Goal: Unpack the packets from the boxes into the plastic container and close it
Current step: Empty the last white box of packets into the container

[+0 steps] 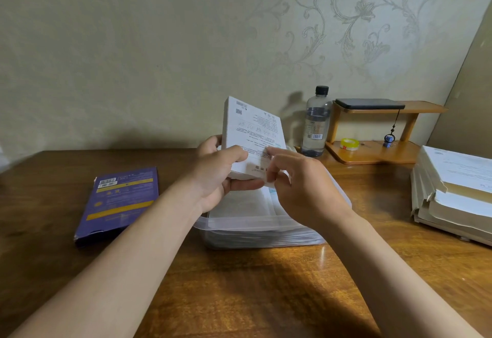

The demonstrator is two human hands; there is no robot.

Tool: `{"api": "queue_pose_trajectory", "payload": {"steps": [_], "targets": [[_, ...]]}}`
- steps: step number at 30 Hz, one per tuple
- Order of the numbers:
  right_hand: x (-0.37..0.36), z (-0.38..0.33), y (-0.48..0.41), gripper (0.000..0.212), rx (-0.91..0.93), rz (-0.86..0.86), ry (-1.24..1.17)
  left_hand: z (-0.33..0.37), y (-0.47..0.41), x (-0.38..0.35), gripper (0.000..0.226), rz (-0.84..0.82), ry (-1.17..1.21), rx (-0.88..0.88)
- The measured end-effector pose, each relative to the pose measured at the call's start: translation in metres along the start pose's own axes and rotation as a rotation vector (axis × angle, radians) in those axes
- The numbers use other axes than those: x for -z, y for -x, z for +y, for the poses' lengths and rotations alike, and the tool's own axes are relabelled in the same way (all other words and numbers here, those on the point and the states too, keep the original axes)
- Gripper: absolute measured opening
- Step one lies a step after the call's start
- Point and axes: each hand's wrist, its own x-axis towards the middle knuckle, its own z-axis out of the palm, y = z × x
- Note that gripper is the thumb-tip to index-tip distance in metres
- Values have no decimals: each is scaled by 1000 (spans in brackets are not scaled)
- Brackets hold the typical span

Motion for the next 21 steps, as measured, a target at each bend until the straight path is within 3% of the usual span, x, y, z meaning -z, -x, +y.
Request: {"api": "queue_pose_trajectory", "payload": {"steps": [9,21], "targets": [[-2,6,-2,8,-97,68,-133,0,2,-2,42,-50,-30,-1],[-12,9,-2,7,60,151,79,-2,3,-2,41,-95,-57,-6]]}}
